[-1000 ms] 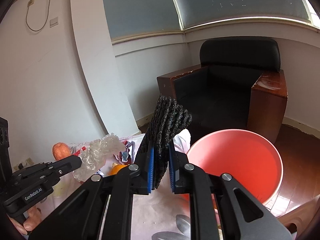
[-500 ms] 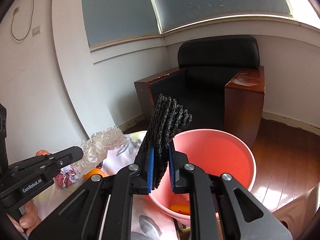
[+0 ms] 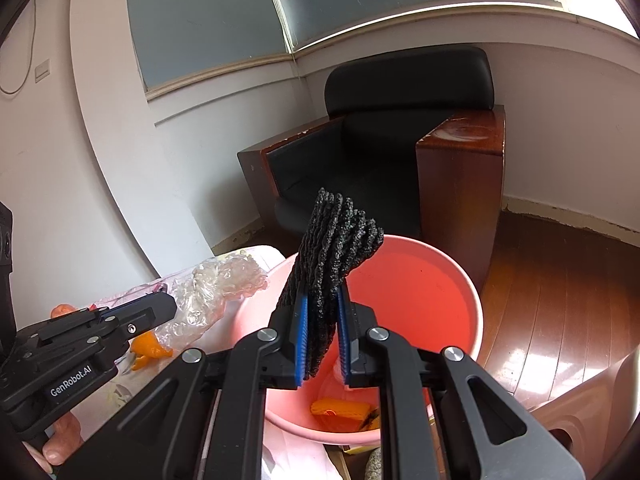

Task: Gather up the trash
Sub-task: 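Carry the black net and clear wrap over the pink bucket and open both tools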

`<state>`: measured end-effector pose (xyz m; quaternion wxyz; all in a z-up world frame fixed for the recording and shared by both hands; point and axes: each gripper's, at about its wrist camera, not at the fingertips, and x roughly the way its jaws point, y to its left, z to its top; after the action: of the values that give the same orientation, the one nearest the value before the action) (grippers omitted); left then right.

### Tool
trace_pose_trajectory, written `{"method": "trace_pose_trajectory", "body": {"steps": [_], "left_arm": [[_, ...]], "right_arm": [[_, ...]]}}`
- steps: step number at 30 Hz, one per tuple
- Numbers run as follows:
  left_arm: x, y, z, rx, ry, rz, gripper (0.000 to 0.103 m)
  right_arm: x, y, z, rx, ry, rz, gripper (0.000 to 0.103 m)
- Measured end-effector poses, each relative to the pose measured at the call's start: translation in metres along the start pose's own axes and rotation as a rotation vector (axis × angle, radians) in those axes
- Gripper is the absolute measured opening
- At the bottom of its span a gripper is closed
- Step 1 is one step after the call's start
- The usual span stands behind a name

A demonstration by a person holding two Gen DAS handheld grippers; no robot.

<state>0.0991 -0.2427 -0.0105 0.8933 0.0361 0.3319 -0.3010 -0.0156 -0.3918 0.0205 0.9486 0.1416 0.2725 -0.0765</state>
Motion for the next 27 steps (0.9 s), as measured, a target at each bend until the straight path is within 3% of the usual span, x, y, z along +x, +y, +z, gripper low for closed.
{"method": "trace_pose_trajectory", "body": {"steps": [10, 13, 15, 17, 21, 25, 27], "left_arm": [[0.013, -0.005, 0.002, 0.020, 0.010, 0.004, 0.007], [0.010, -0.006, 0.001, 0.023, 0.002, 0.005, 0.015], [0.008, -0.005, 0.002, 0.024, -0.006, 0.012, 0.030], [0.004, -0.004, 0.002, 0.023, -0.019, 0.020, 0.038], [-0.005, 0.002, 0.002, 0.018, -0.033, 0.027, 0.045], [-0.018, 0.009, -0.001, 0.003, -0.046, 0.037, 0.048], [-0.025, 0.016, -0.003, -0.006, -0.050, 0.043, 0.048]], "right_arm": [[0.007, -0.005, -0.003, 0.009, 0.023, -0.022, 0.014], [0.007, -0.006, -0.003, 0.017, 0.029, -0.026, 0.014], [0.007, -0.005, -0.003, 0.016, 0.031, -0.032, 0.014], [0.006, -0.004, -0.002, 0.015, 0.033, -0.035, 0.014], [0.006, -0.002, -0.001, 0.021, 0.041, -0.041, 0.015], [0.005, 0.000, -0.001, 0.041, 0.053, -0.031, 0.033], [0.002, 0.003, -0.001, 0.041, 0.051, -0.029, 0.036]]}}
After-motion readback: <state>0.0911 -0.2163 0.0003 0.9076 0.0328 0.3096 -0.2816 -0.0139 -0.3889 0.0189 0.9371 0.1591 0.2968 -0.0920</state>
